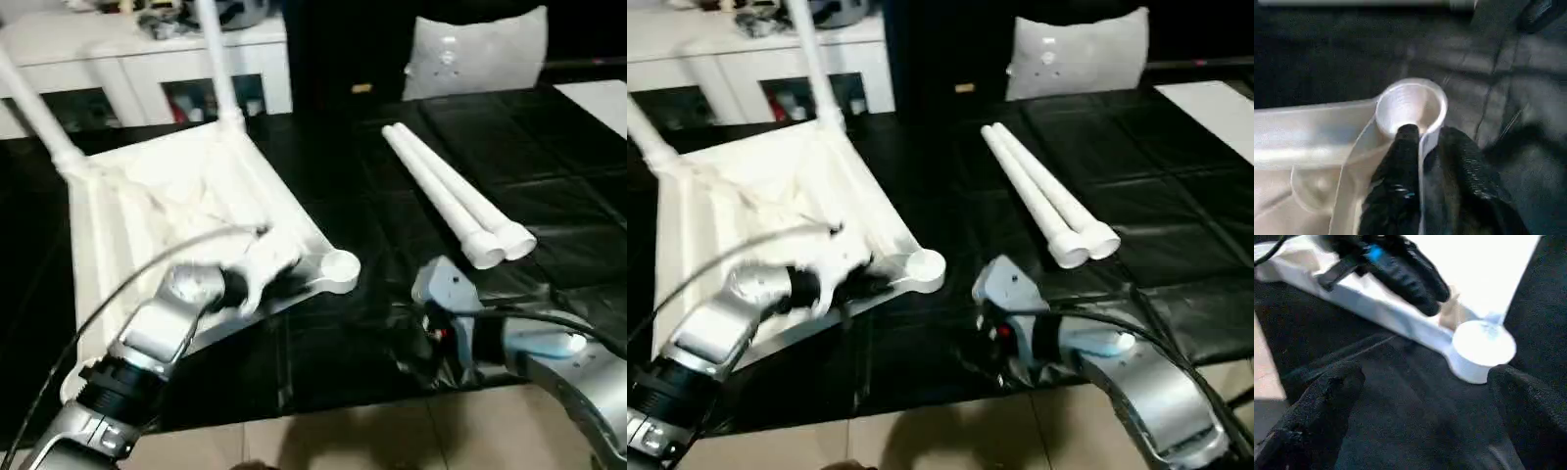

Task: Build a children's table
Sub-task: Rotate table base

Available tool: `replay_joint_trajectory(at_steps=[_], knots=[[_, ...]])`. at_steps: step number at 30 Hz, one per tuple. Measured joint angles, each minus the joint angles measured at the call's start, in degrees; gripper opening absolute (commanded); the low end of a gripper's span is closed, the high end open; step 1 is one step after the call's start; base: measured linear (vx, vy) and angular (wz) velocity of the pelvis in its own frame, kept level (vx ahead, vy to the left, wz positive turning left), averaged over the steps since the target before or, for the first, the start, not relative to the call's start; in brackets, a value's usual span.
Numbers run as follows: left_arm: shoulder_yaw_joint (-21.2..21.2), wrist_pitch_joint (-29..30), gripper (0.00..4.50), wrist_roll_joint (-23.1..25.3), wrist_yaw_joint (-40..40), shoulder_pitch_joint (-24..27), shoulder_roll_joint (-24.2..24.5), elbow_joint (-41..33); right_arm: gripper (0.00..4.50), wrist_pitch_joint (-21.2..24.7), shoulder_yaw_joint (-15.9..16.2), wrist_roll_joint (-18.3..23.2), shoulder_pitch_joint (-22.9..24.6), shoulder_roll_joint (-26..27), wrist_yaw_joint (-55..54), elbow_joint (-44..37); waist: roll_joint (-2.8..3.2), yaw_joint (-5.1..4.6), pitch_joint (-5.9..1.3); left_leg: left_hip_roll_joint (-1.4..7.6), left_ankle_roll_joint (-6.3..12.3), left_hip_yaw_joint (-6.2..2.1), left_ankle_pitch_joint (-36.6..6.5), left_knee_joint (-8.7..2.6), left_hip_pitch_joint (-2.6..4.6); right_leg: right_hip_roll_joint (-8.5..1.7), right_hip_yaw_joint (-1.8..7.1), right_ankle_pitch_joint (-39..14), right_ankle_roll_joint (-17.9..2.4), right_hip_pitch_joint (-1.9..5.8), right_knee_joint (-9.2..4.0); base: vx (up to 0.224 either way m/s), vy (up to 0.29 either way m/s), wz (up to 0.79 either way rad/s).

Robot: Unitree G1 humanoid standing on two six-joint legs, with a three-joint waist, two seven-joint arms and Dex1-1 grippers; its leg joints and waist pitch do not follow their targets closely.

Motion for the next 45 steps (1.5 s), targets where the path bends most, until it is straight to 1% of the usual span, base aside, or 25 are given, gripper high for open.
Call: replay_joint_trajectory(at_steps=[4, 7, 12, 15, 17, 19, 20, 21, 22, 23, 24, 25, 26, 27, 28, 29, 32, 36, 38, 40, 41, 42, 43, 44, 45], knots=[[5.1, 0.39, 1.36, -5.0, 2.32, 3.87, -2.46, -4.7, 4.5, -0.89, -1.85, -0.4, 0.14, 2.31, -3.11, 1.46, -0.2, -0.13, 0.08, 0.0, 0.0, 0.01, 0.0, 0.03, 0.0, 0.0, 0.01, 0.0, 0.0, -0.01, 0.02, 0.0, 0.0, 0.0], [11.7, 2.31, 1.5, -5.75, 10.0, 6.53, -6.45, -8.74, 4.5, -0.92, -4.46, -1.35, -0.1, 7.78, -9.46, 2.36, -0.65, -0.29, 0.15, 0.02, -0.03, 0.01, 0.02, 0.04, 0.01, 0.02, -0.02, 0.0, 0.0, -0.01, 0.07, 0.0, 0.0, 0.0], [19.26, 4.47, 1.91, -5.58, 22.6, 14.16, -12.4, -16.04, 4.5, -0.71, -7.46, -3.17, 0.14, 15.54, -19.85, 3.69, -2.14, -1.07, 0.49, 0.02, -0.03, 0.02, 0.01, -0.01, -0.03, 0.02, -0.01, -0.08, 0.14, -0.03, 0.0, 0.0, 0.0, 0.0], [20.87, 5.65, 2.16, -5.3, 29.16, 18.92, -16.71, -20.73, 4.5, 0.6, -7.9, -4.52, 1.37, 20.04, -25.87, 3.65, -3.18, -1.17, 0.46, 0.03, -0.02, -0.01, 0.0, -0.04, -0.22, 0.04, -0.03, -0.25, 0.42, -0.12, -0.09, 0.0, 0.0, 0.0], [21.8, 6.96, 2.33, -4.61, 32.66, 20.71, -18.67, -23.47, 4.5, 1.76, -7.63, -5.44, 2.47, 22.11, -28.62, 3.63, -3.39, -1.21, 0.48, 0.07, -0.06, -0.24, -0.03, -0.04, -0.19, 0.15, -0.16, -0.08, 0.14, 0.0, -0.2, 0.0, 0.0, 0.0], [22.28, 7.43, 2.45, -3.76, 34.95, 21.0, -19.31, -24.74, 4.5, 2.33, -7.01, -6.43, 2.58, 22.25, -29.83, 3.65, -3.27, -1.71, 0.53, 0.53, -0.16, -0.72, 0.03, -0.14, -0.08, 0.39, -0.74, 0.11, -0.22, 0.36, -0.43, -0.005, -0.032, 0.02], [22.66, 7.55, 2.54, -3.29, 35.8, 20.98, -19.25, -25.46, 4.5, 2.41, -6.9, -6.62, 2.56, 22.4, -30.32, 3.64, -3.31, -2.11, 0.51, 1.14, -0.42, -1.04, 0.16, -0.15, 0.02, 0.57, -1.52, 0.08, -0.7, 0.48, -0.05, -0.009, -0.065, 0.04], [22.9, 7.69, 2.59, -3.15, 36.28, 21.0, -18.88, -25.86, 4.5, 2.51, -6.9, -6.71, 2.51, 22.65, -30.83, 3.64, -3.41, -2.35, 0.45, 1.53, -0.8, -1.18, 0.34, -0.2, 0.08, 0.64, -2.04, -0.43, -1.66, 0.11, 0.73, -0.012, -0.115, -0.01], [23.17, 7.8, 2.59, -3.12, 36.6, 20.99, -18.67, -26.23, 4.5, 2.58, -6.92, -6.8, 2.44, 22.86, -31.14, 3.64, -3.86, -2.66, 0.29, 1.81, -1.14, -1.27, 0.53, -0.19, 0.14, 0.68, -2.42, -0.84, -2.17, 0.02, 1.62, -0.02, -0.173, -0.02], [23.01, 8.34, 2.59, -2.96, 36.89, 21.0, -18.43, -26.61, 4.5, 2.65, -7.13, -6.81, 2.43, 22.91, -31.3, 3.61, -4.74, -3.0, 0.23, 2.07, -1.14, -1.32, 0.87, -0.19, 0.31, 0.8, -2.84, -1.49, -2.52, -0.24, 2.41, -0.02, -0.173, -0.02], [22.45, 9.0, 2.59, -2.42, 37.37, 21.1, -18.41, -26.66, 4.5, 2.7, -7.55, -6.79, 2.48, 22.79, -31.25, 3.62, -5.04, -3.03, 0.21, 2.05, -0.16, -0.8, 0.17, 0.3, 0.02, 1.31, -2.99, -1.53, -2.77, -0.49, 2.45, -0.051, -0.18, -0.01], [21.74, 9.4, 2.59, -1.96, 37.58, 21.13, -18.37, -26.65, 4.5, 2.71, -8.08, -6.79, 2.5, 22.46, -31.14, 3.62, -5.31, -2.48, 0.25, 1.83, 3.0, -0.62, -1.63, 3.04, -0.68, 1.34, -2.91, -1.57, -2.78, -0.64, 2.43, -0.062, -0.155, -0.07], [20.53, 9.66, 2.59, -1.81, 37.66, 21.3, -18.58, -26.64, 4.5, 2.75, -8.88, -6.75, 2.83, 22.09, -30.95, 3.61, -5.53, -2.13, 0.33, 0.12, 4.27, -0.58, -2.39, 5.59, -1.31, 1.32, -2.76, -1.36, -2.83, -0.73, 2.19, -0.062, -0.155, -0.07], [20.13, 9.77, 2.59, -1.8, 37.66, 21.28, -18.53, -26.86, 4.5, 2.76, -9.21, -6.67, 2.89, 21.88, -30.78, 3.59, -5.62, -1.83, 0.29, -1.28, 4.24, -0.58, -2.4, 5.22, -0.98, 1.4, -2.74, -1.27, -2.7, -0.97, 2.11, -0.05, -0.133, -0.07], [20.06, 9.9, 2.59, -1.75, 37.64, 21.28, -18.27, -27.45, 4.5, 2.76, -9.73, -6.57, 2.89, 21.8, -30.68, 3.45, -5.18, -1.48, 0.15, -2.23, 4.16, -0.62, -2.44, 4.11, -0.73, 2.07, -2.8, -1.22, -2.6, -1.24, 2.05, -0.041, -0.092, -0.01], [19.91, 10.06, 2.59, -1.56, 37.44, 21.32, -17.07, -28.47, 4.5, 2.76, -9.89, -6.26, 3.03, 21.99, -30.5, 3.26, -4.64, -0.98, 0.33, -2.4, 2.67, -1.21, -2.54, 2.8, -0.4, 2.77, -3.41, -1.05, -2.47, -1.24, 1.85, -0.041, -0.092, -0.01], [19.72, 10.32, 2.59, -0.91, 37.32, 22.56, -16.51, -28.84, 4.5, 2.76, -8.39, -5.43, 4.04, 22.93, -29.41, 3.0, -3.89, -0.71, 0.59, -1.02, 1.57, -1.58, -1.97, 1.78, 0.05, 3.28, -5.28, -0.75, -2.39, -0.17, -0.44, -0.011, -0.028, 0.01], [19.75, 10.44, 2.59, -1.13, 37.54, 22.61, -16.91, -28.98, 4.5, 2.76, -8.25, -4.84, 4.02, 23.5, -29.47, 2.66, -3.38, -0.81, 0.73, -0.11, 1.27, -0.85, -1.8, 1.58, 0.86, 3.06, -6.42, 0.0, -2.99, 1.38, -1.9, 0.0, 0.0, 0.0], [19.84, 10.55, 2.59, -1.37, 37.86, 22.61, -17.32, -29.39, 4.5, 2.76, -8.21, -4.81, 3.92, 23.49, -29.36, 1.97, -3.24, -1.24, 1.28, -0.21, 1.07, -0.61, -1.94, 1.57, 1.81, 2.71, -6.6, -0.01, -2.98, 2.06, -2.09, 0.0, 0.0, 0.0], [19.83, 10.58, 2.59, -1.61, 37.93, 22.88, -17.31, -29.74, 4.5, 2.75, -7.74, -4.83, 3.88, 23.37, -29.06, 1.9, -2.75, -2.1, 1.89, 0.0, 0.53, -0.58, -2.59, 1.46, 2.91, 2.0, -7.94, -0.24, -2.63, 3.65, -2.83, 0.018, 0.069, -0.05], [19.78, 10.6, 2.59, -1.65, 37.93, 22.88, -17.1, -30.02, 4.5, 2.72, -7.43, -4.82, 3.87, 23.42, -28.67, 1.87, -2.71, -2.27, 2.15, -0.08, 0.45, -0.51, -2.83, 1.23, 3.23, 1.87, -7.4, -2.41, -1.45, 4.15, -0.94, 0.02, 0.055, -0.11], [19.73, 10.62, 2.59, -1.66, 37.93, 22.87, -16.94, -30.09, 4.5, 2.72, -7.24, -4.82, 4.0, 23.44, -28.4, 1.86, -2.86, -2.31, 2.35, -0.46, 0.49, -0.12, -3.0, 1.1, 3.68, 1.6, -5.93, -4.24, -1.31, 3.82, 1.52, 0.071, 0.018, 0.01], [19.7, 10.63, 2.59, -1.67, 37.91, 22.93, -16.75, -30.31, 4.5, 2.73, -7.14, -4.82, 4.03, 23.41, -28.24, 1.85, -4.3, -2.7, 2.3, -1.35, 0.45, 0.34, -3.17, 1.0, 4.58, 0.58, -3.96, -5.14, -1.45, 3.92, 2.58, 0.127, -0.041, -0.01], [19.72, 10.64, 2.59, -1.66, 37.91, 23.25, -16.86, -30.4, 4.5, 2.67, -7.16, -4.82, 3.91, 23.08, -28.15, 1.82, -5.5, -2.29, 1.99, -1.83, 0.15, 0.59, -3.75, 1.24, 4.93, 0.31, -3.24, -5.16, -1.59, 4.04, 2.99, 0.127, -0.041, -0.01], [19.59, 10.67, 2.59, -1.66, 37.91, 23.64, -17.32, -30.38, 4.5, 2.62, -7.27, -4.82, 3.88, 22.56, -28.12, 1.72, -5.25, -1.44, 1.73, -2.13, 1.34, -0.09, -4.95, 2.44, 4.36, 0.39, -3.19, -5.4, -1.61, 4.33, 2.89, 0.153, -0.047, -0.12]])
